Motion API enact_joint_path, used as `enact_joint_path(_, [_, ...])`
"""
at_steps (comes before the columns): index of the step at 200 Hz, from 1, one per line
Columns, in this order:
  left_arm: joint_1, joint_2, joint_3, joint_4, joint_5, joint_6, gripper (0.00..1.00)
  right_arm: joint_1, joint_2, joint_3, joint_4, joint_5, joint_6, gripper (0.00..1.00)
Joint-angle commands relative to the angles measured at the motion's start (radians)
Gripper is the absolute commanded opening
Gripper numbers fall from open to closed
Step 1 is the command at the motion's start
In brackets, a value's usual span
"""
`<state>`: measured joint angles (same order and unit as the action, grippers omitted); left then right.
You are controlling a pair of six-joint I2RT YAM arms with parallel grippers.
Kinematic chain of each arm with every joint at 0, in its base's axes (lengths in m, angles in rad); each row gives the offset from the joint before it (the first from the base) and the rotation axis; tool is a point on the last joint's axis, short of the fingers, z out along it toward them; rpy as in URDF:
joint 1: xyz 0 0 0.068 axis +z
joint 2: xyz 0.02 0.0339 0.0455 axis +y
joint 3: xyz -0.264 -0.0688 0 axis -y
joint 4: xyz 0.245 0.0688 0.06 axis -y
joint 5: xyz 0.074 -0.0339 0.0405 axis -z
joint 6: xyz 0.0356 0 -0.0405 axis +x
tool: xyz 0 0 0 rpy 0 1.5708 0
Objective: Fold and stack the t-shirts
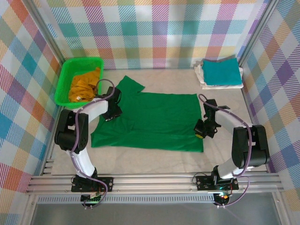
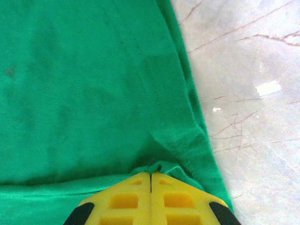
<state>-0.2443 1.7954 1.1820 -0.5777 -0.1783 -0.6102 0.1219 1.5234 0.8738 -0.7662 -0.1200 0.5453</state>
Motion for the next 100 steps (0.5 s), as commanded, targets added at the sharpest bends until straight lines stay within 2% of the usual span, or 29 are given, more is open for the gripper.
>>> enact_joint_path(1, [-0.008, -0.068, 0.033, -0.069, -0.053, 0.028, 0.27, -0.002, -0.044, 0.04, -0.045, 0.014, 0.008, 0.0])
enact_joint_path(46, [-0.013, -0.081, 0.052, -0.103, -0.082, 0.063, 0.31, -0.003, -0.064, 0.08, -0.072, 0.032, 0.007, 0.0])
enact_joint_path(70, [-0.013, -0.072, 0.05, -0.093, -0.057, 0.092, 0.39, -0.006, -0.07, 0.081, -0.071, 0.05, 0.003, 0.0])
enact_joint_path(100, [-0.04, -0.035, 0.08, -0.105, -0.011, 0.178, 0.43, -0.005, -0.026, 0.047, -0.031, 0.017, 0.006, 0.0])
